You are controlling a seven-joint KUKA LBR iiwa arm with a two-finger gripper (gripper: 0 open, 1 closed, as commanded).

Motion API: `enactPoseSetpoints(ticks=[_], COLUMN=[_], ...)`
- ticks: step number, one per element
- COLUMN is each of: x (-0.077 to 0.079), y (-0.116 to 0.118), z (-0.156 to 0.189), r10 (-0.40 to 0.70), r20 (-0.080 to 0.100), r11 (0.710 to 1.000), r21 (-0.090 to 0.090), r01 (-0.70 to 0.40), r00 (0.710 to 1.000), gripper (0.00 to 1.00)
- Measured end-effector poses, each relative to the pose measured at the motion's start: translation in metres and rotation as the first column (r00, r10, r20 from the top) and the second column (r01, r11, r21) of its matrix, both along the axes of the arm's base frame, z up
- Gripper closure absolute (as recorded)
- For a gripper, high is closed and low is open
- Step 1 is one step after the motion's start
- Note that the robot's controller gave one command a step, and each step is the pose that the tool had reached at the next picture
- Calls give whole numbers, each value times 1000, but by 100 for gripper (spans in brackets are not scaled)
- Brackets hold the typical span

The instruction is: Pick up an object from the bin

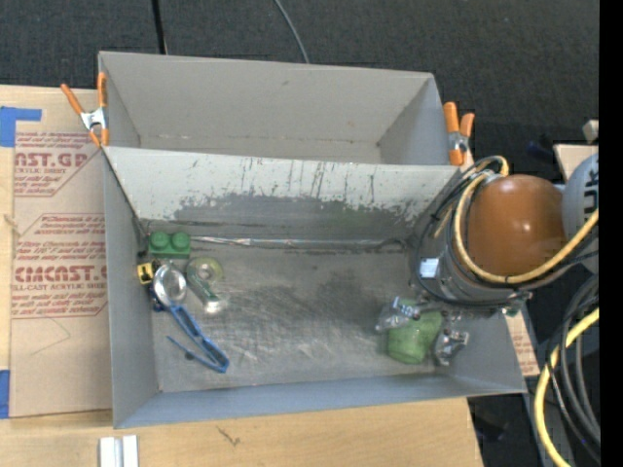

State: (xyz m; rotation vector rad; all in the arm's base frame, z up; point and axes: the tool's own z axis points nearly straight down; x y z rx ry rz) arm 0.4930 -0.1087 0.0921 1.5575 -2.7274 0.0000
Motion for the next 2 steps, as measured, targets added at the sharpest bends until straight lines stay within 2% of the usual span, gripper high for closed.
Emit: enactPoseSetpoints(ticks=[1, 2], x=[0, 8], y=[2, -20], z=[1, 148], r10=[1, -31], r20=[0, 9], r11=[1000, 1000], r21=[3, 0], r01=[-1, 31], r00=[1000, 999], gripper=[100, 100])
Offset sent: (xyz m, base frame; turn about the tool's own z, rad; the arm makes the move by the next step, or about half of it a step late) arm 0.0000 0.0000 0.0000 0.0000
